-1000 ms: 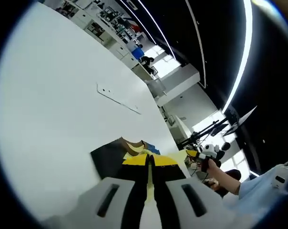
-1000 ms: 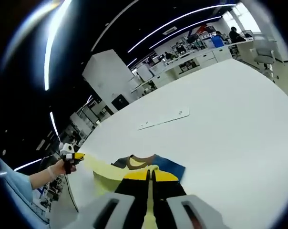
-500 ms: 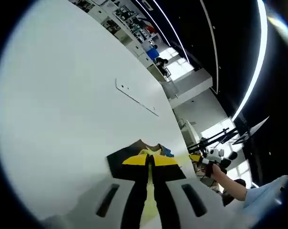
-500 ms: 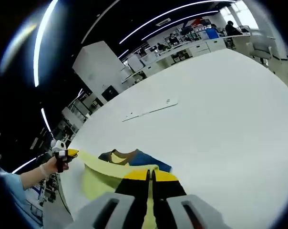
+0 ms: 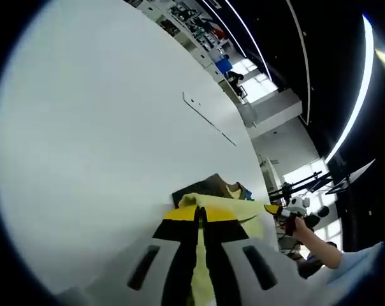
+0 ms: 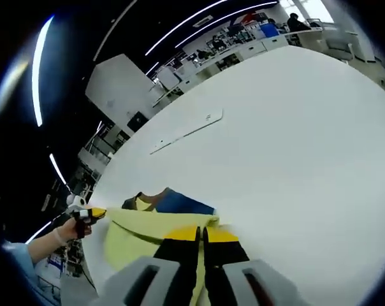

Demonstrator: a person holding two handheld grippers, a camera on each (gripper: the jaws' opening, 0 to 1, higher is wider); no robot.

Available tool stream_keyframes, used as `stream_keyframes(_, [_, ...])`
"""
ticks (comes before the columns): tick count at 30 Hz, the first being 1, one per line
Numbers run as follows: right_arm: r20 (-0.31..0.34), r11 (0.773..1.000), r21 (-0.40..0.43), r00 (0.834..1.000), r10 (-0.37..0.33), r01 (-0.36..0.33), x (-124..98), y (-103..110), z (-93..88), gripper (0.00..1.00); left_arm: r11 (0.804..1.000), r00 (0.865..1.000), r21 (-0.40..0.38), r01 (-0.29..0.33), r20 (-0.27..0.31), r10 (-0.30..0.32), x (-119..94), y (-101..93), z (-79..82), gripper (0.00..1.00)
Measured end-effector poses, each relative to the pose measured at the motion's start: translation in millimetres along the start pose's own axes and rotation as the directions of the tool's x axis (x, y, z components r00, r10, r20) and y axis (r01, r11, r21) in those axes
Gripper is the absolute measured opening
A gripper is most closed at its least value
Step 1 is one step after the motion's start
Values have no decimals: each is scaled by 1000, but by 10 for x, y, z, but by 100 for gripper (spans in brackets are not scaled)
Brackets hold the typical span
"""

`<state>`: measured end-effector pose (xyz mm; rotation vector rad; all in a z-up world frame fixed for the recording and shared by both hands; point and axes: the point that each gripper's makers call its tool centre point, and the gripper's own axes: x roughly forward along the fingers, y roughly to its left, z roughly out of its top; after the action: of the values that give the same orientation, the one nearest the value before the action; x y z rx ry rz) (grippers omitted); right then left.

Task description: Fold the garment on the visible template until the final outline fits inside the template.

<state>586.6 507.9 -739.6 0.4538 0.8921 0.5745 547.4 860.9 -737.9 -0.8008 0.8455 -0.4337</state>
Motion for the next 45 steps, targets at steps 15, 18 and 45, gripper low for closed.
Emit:
stream_keyframes(15, [-51,997,-77,998,-31,27,27,-51,-116,0,999,1000,53,-13,-6,14,40,14,-36,0])
stream_keyframes(18, [-49,992,-128,998,-27,21,-6,-22,-103,0,995,1000,96,-19,3,18,10,-9,-29,0])
stream_keyframes(45, [-16,488,-864,961,-275,126,-30,-151,-63,26,396,962,910,-120,7,274,3,132,70,37])
